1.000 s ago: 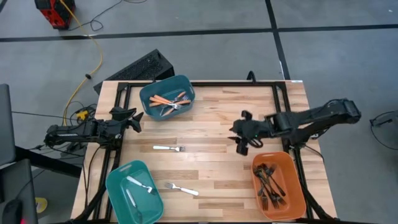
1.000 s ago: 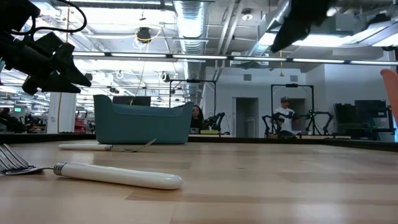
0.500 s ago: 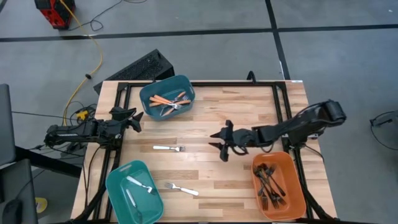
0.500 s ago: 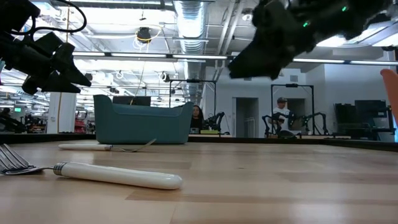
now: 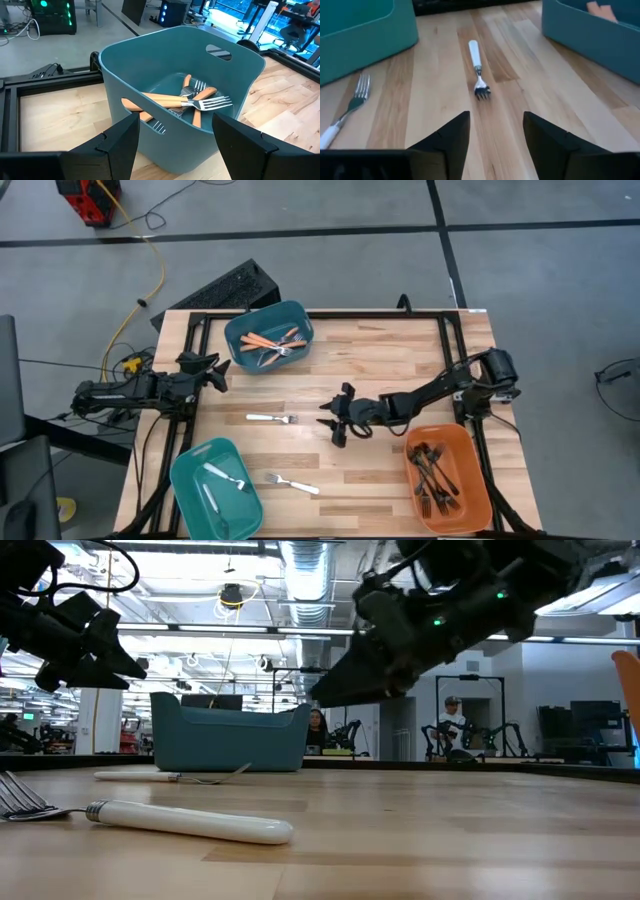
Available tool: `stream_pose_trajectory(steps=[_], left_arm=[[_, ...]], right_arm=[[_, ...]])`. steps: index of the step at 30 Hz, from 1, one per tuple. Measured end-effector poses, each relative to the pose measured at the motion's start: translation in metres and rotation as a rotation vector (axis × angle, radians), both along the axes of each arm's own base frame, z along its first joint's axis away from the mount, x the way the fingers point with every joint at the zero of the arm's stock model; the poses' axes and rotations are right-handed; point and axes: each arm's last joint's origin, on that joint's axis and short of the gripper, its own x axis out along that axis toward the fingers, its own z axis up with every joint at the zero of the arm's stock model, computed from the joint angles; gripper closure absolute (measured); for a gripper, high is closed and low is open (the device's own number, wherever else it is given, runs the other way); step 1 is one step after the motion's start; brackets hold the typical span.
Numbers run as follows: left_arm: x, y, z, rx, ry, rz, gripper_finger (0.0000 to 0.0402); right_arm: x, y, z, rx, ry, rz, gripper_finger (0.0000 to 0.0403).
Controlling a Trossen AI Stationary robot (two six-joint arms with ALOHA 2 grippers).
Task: Sort silverware by color (type)
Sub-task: Put the white fork into the green bin
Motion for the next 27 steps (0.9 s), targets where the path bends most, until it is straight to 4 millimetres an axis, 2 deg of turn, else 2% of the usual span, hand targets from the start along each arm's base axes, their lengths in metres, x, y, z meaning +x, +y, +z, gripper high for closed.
stream_pose_trajectory(steps=[8, 27], left_arm=[[0.000, 0.000, 0.000, -0.005, -0.004, 0.003, 0.0167], [0.000, 0.000, 0.000, -0.007, -0.005, 0.004, 0.0167]], right_arm=[[0.014, 0.002, -0.008, -0.004, 0.018, -0.001, 0.0146], [0.016, -0.001, -0.006, -0.003, 0.003, -0.010, 0.0143]])
